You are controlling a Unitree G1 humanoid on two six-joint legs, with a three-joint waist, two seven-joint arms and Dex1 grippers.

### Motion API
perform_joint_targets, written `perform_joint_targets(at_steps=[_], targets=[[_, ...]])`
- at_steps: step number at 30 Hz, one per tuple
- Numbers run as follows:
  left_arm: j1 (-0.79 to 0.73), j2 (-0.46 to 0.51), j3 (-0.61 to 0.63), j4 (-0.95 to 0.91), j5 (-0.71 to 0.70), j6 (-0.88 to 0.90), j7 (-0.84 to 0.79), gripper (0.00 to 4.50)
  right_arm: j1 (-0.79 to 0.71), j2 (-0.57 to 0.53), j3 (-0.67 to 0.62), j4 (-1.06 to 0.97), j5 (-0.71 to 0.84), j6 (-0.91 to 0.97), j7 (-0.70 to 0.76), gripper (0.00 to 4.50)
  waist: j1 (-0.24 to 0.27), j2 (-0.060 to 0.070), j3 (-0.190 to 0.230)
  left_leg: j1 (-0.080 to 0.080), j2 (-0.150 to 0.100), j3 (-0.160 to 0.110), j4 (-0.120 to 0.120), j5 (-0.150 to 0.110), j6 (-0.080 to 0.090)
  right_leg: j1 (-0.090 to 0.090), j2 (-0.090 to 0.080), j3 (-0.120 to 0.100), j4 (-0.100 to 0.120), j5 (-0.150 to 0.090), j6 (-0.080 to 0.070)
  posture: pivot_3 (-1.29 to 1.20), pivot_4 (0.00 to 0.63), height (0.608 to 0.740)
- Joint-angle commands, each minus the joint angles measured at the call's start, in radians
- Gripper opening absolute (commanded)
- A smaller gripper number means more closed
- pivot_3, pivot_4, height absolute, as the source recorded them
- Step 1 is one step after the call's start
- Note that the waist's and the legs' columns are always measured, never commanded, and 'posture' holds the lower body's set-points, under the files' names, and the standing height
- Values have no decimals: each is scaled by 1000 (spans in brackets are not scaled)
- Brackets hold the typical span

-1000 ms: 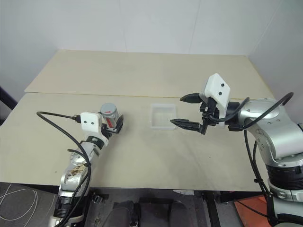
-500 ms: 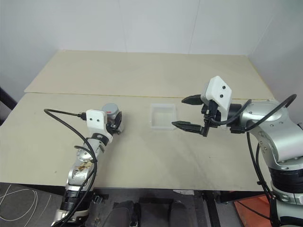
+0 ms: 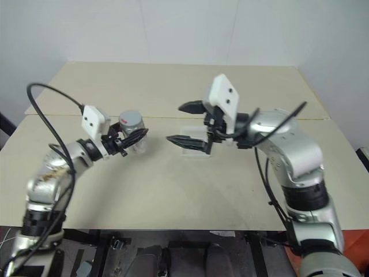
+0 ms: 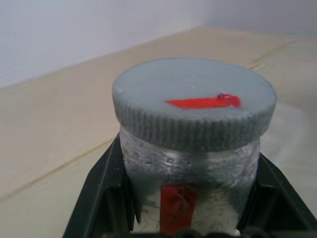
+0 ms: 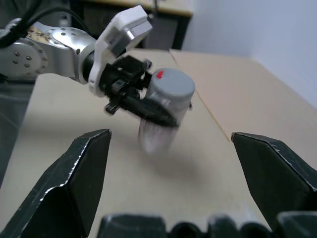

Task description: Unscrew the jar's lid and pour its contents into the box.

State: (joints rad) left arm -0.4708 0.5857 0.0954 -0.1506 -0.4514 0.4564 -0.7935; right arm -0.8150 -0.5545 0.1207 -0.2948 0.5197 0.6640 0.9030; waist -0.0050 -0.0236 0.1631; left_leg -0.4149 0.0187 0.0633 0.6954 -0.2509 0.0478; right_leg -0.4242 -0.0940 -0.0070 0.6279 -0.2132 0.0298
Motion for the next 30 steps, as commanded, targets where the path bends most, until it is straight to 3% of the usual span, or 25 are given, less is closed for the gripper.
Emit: perform_joint_targets(at_steps=[1, 4, 9, 26, 30], targets=[[-71, 39, -1, 65, -81, -28, -204, 2017, -97, 69, 13, 50, -1, 9, -35, 4500, 0, 0, 0, 0, 0, 0, 0, 0, 0, 0, 0, -1, 0, 0, 0, 0, 150, 740], [-129, 64, -33, 125, -80, -81, -347, 2017, -150, 129, 43, 104, -23, 19, -59, 4500, 1, 0, 0, 0, -1, 0, 0, 0, 0, 0, 0, -1, 0, 0, 0, 0, 150, 740], [-231, 43, -38, 216, -89, -125, -443, 2017, -188, 174, 62, 156, -47, 26, -70, 4500, 2, 0, 0, -2, -1, 0, 0, 0, 0, 0, 0, -3, 1, 0, 0, 0, 150, 740], [-259, 27, -29, 247, -91, -143, -508, 2017, -201, 234, 54, 178, -23, 73, -64, 4500, -8, 0, 0, -2, 0, 0, 0, 0, 1, -1, 1, -2, 2, 0, 0, 0, 150, 740], [-271, 29, -25, 239, -97, -143, -520, 2017, -208, 249, 60, 208, -33, 62, -54, 3593, -8, 0, 0, -2, 0, 0, 0, 0, 1, -1, 1, -2, 2, 0, 0, 0, 150, 740]])
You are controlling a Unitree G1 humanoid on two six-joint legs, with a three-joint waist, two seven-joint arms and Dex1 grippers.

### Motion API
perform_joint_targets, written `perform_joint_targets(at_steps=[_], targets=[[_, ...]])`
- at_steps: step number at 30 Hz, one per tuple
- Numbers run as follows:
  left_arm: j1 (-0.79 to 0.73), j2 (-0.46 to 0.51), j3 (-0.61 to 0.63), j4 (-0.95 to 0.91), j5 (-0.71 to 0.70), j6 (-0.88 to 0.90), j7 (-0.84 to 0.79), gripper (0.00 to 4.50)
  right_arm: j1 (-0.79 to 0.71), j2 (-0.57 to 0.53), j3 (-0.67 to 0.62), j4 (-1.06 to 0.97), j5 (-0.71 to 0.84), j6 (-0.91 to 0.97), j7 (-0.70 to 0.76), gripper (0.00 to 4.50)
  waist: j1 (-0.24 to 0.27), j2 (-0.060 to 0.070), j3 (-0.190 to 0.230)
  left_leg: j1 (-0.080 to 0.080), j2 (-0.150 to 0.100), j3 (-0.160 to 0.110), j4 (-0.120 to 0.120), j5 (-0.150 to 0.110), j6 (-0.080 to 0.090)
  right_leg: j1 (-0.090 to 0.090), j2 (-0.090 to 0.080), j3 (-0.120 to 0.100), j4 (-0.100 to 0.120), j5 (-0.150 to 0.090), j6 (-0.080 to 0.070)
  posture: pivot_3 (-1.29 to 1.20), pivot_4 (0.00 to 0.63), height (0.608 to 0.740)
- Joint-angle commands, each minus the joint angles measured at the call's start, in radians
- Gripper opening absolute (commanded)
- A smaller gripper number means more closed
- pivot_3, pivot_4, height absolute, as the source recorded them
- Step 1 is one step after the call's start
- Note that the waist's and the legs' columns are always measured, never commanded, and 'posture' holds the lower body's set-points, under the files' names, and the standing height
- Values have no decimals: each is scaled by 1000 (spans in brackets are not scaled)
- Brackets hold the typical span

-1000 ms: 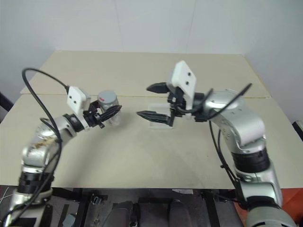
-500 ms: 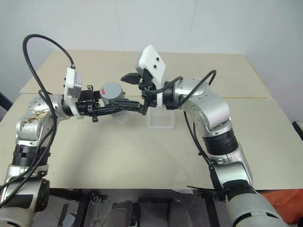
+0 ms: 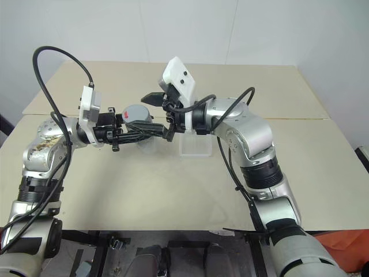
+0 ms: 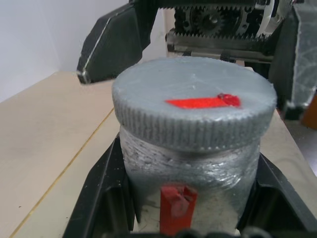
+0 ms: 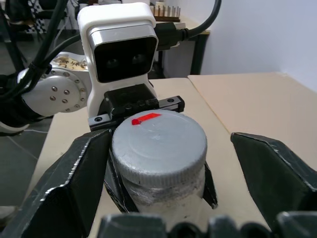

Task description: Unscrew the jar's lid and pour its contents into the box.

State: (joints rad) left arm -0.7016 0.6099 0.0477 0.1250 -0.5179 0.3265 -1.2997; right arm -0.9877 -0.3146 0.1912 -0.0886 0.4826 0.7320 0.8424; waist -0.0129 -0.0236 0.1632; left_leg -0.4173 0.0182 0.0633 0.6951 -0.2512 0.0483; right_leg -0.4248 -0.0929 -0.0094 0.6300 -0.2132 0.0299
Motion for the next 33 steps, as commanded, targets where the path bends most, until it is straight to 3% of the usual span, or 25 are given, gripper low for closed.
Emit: perform_joint_targets(at_steps=[1, 3, 7, 11, 14, 18, 22, 26, 27, 30, 33], targets=[[-43, 5, 23, -39, -33, -12, -16, 2017, -37, 10, -10, 7, 3, -9, 10, 3241, 0, 0, 0, 0, 0, 0, 0, 0, 0, 0, 0, 0, 0, 0, 0, 0, 150, 740], [-51, 9, 30, -54, -53, 7, -28, 2017, -42, 14, -12, 19, 5, -15, 24, 2748, 0, 0, 0, 0, 0, 0, 0, 0, 0, 0, 0, 0, 0, 0, 0, 0, 150, 740], [-62, 26, 33, -62, -78, 36, -59, 2017, -52, 9, -19, 49, 22, -32, 83, 2748, 0, 0, 0, 0, 0, 0, 0, 0, 0, 0, 0, 0, 0, 0, 0, 0, 150, 740], [-70, 63, 27, -81, -137, 98, -164, 2017, -75, -12, -10, 138, 56, -107, 291, 2748, -2, 0, 0, 0, 0, 0, 0, 0, 0, 0, 0, 0, 0, 0, 0, 0, 150, 740], [-85, 78, 15, -110, -191, 165, -235, 2017, -119, -25, 29, 257, 51, -216, 529, 2748, -1, 0, 0, 0, 0, 0, 0, 0, 0, 0, 1, 0, 0, 0, 0, 0, 150, 740], [-69, 105, -24, -176, -225, 206, -306, 2017, -183, 11, 69, 391, 15, -305, 682, 2748, -3, 0, 0, 0, 0, 0, 0, 0, 0, 0, 1, 0, 0, 0, 0, 0, 150, 740], [-54, 107, -48, -197, -219, 177, -315, 2017, -222, 68, 93, 514, -52, -432, 716, 2748, -8, 1, 0, 0, 1, 0, 0, 0, 0, -1, 1, 0, 1, 0, 0, 0, 150, 740], [-47, 86, -30, -190, -206, 175, -294, 2017, -229, 94, 78, 556, -86, -498, 660, 2748, -4, 1, 1, 0, 1, 0, 0, 0, -1, -1, 1, 0, 1, 0, 0, 0, 150, 740], [-41, 85, -26, -188, -200, 169, -289, 2017, -220, 88, 70, 540, -78, -492, 656, 3477, -1, 1, 1, 0, 1, 0, 0, 0, -1, 0, 1, 0, 1, 0, 0, 0, 150, 740], [-31, 79, -4, -167, -180, 153, -266, 2017, -171, 59, 27, 459, -64, -456, 594, 4298, 5, 1, 1, 0, 0, -1, 0, 0, 0, 0, 0, -1, 1, 0, 0, 0, 150, 740], [-29, 80, 14, -139, -163, 130, -250, 2017, -102, 10, -34, 357, -50, -393, 504, 4477, 5, 1, 1, -2, 0, -1, 1, 0, -1, -1, 0, -1, 1, 0, 0, 0, 150, 740]])
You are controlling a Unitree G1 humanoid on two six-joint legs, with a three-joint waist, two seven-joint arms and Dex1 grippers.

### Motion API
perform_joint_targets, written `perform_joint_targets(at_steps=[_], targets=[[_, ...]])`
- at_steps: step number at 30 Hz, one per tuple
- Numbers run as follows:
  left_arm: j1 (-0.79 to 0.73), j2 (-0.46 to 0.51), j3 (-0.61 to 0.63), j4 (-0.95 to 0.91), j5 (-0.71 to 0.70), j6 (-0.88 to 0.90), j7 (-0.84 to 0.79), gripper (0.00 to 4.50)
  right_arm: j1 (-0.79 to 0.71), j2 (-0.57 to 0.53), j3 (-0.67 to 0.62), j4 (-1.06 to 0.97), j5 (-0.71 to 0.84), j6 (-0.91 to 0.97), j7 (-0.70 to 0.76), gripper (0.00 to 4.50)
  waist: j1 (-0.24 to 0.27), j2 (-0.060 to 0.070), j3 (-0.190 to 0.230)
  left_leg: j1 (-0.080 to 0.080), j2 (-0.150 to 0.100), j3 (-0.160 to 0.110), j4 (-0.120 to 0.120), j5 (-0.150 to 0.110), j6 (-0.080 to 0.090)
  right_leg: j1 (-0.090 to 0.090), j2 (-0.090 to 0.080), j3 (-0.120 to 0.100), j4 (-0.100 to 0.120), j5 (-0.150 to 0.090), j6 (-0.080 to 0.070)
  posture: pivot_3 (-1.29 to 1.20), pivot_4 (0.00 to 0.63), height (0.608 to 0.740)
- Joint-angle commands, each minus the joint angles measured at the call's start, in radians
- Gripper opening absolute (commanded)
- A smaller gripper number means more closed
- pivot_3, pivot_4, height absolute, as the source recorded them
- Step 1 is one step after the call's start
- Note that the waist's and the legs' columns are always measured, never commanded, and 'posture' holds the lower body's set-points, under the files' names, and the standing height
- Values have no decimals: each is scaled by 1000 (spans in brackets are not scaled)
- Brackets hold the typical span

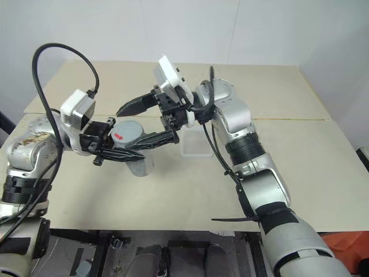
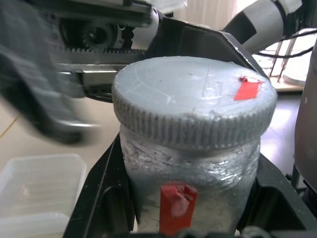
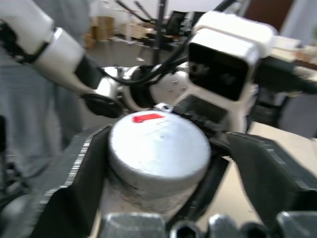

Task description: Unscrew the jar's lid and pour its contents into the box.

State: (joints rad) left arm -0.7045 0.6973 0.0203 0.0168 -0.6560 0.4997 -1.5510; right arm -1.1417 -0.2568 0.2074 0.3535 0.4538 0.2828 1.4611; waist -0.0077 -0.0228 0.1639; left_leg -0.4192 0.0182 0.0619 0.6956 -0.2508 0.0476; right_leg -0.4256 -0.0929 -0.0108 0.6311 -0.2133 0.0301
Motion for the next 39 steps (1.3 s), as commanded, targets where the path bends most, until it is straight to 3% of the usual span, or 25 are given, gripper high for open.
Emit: perform_joint_targets(at_steps=[1, 7, 14, 27, 39], targets=[[-25, -5, 48, -18, -19, -50, 10, 2017, 81, -72, -69, -134, -19, 89, -153, 4477, 0, 0, 0, 0, 0, 0, 0, 0, 0, 0, 0, 0, 0, 0, 0, 0, 150, 740], [-21, -10, 61, 50, 20, -105, 55, 2017, 218, -172, -126, -472, 18, 301, -376, 4477, -2, 0, 0, -1, 0, 0, 0, 0, 0, -1, 0, 0, 0, 0, 0, 0, 150, 740], [-33, -59, 36, 72, 32, -136, 65, 2017, 239, -136, -132, -747, 124, 565, -612, 4477, -7, 0, 0, -1, 0, 0, 0, 1, -1, -2, 1, 1, 0, 0, 0, 0, 150, 740], [-62, -96, 2, 99, 68, -161, 50, 2017, 140, -21, 1, -628, 30, 568, -768, 4477, -6, 0, 0, -1, 0, 0, 0, 1, -1, -2, 1, 1, 0, 0, 0, 0, 150, 740], [-29, -59, 20, 63, 60, -153, 44, 2017, 163, -85, -108, -568, 59, 527, -727, 4477, -6, 0, 0, -2, 0, -1, 0, 0, 0, -2, 1, 0, 0, 0, 0, 0, 150, 740]])
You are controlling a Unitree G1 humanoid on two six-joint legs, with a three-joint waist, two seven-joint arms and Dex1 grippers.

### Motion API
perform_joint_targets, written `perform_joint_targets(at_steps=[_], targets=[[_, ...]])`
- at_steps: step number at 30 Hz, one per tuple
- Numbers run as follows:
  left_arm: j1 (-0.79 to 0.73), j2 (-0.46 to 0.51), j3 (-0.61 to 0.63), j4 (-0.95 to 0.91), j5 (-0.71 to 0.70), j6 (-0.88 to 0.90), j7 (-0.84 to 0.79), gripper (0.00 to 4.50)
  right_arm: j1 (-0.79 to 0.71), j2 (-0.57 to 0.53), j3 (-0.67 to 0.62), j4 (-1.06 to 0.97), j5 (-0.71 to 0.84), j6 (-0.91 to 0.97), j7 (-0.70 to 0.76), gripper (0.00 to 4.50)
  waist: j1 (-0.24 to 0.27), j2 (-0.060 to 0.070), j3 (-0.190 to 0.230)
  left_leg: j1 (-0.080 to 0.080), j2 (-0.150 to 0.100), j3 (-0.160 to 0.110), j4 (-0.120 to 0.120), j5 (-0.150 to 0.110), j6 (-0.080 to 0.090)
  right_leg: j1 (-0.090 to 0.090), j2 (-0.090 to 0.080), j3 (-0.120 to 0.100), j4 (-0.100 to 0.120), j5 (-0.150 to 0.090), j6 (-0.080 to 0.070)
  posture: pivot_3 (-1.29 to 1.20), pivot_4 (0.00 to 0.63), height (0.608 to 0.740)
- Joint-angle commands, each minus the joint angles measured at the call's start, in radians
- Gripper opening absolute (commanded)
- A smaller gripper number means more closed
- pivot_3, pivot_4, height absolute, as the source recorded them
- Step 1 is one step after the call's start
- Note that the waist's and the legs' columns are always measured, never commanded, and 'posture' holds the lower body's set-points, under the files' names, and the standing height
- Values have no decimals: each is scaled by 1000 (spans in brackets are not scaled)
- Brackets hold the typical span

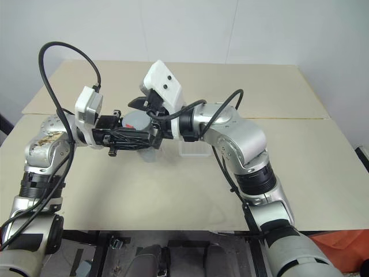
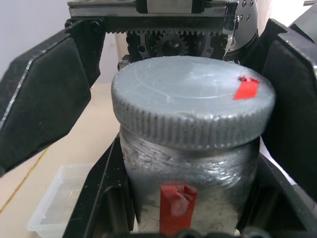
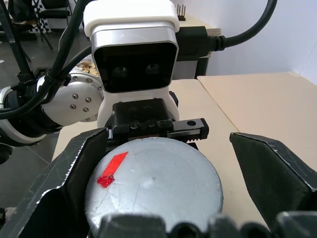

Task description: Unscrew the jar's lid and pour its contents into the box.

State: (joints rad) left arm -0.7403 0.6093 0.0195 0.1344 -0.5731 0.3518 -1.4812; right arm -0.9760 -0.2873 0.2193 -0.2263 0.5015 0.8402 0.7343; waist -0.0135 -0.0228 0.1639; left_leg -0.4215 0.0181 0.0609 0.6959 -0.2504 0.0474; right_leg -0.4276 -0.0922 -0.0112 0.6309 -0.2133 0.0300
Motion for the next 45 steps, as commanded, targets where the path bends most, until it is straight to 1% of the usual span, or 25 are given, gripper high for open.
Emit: perform_joint_targets(at_steps=[1, 7, 13, 22, 27, 32, 38, 45], targets=[[10, 33, 22, -58, -25, -4, -27, 2017, 3, -70, -135, 14, 18, -32, 6, 4477, 0, 0, 0, 0, 0, 0, 0, 0, 0, 0, 0, 0, 0, 0, 0, 0, 150, 740], [8, 48, 24, -46, -32, -9, -37, 2017, 39, -170, -174, 33, 35, -40, 21, 4477, 0, 0, 0, 0, 0, 0, 0, 0, 0, 0, 0, 0, -1, 0, 0, 0, 150, 740], [9, 53, 26, -40, -31, -15, -38, 2017, 73, -238, -194, 30, 55, -54, 37, 4477, 8, 0, 0, 0, 0, 0, 0, 0, 0, 1, -1, 0, -1, 0, 0, 0, 150, 740], [-17, 52, 50, 14, -22, -17, -8, 2017, 125, -282, -191, -62, 98, -49, 126, 4477, -1, 0, 0, 0, 0, 0, 0, 0, 1, 0, 0, 1, -2, 0, 0, 0, 150, 740], [-29, 37, 40, 60, 0, -46, 7, 2017, 93, -221, -187, -129, 142, 2, 75, 4477, 0, 0, 0, 0, 0, 0, 0, 0, 1, 0, 0, 1, -2, 0, 0, 0, 150, 740], [-42, 16, 27, 65, 4, -49, 4, 2017, 53, -147, -136, -162, 127, 37, -4, 4477, 0, 0, 0, 0, 0, 0, 0, 0, 1, 0, 0, 1, 0, 0, 0, 0, 150, 740], [-64, 4, 25, 84, 15, -55, -7, 2017, -4, -75, -56, -109, 70, 25, -53, 4477, 2, 0, 0, 0, 0, 0, 0, 0, 1, 0, 0, 0, 0, 0, 0, 0, 150, 740], [-69, 7, 29, 94, 12, -52, -25, 2017, -33, 1, -31, -70, 43, 21, -98, 4477, 0, 0, 0, -1, 0, 0, 0, 0, 1, 0, 0, 0, 0, 0, 0, 0, 150, 740]])
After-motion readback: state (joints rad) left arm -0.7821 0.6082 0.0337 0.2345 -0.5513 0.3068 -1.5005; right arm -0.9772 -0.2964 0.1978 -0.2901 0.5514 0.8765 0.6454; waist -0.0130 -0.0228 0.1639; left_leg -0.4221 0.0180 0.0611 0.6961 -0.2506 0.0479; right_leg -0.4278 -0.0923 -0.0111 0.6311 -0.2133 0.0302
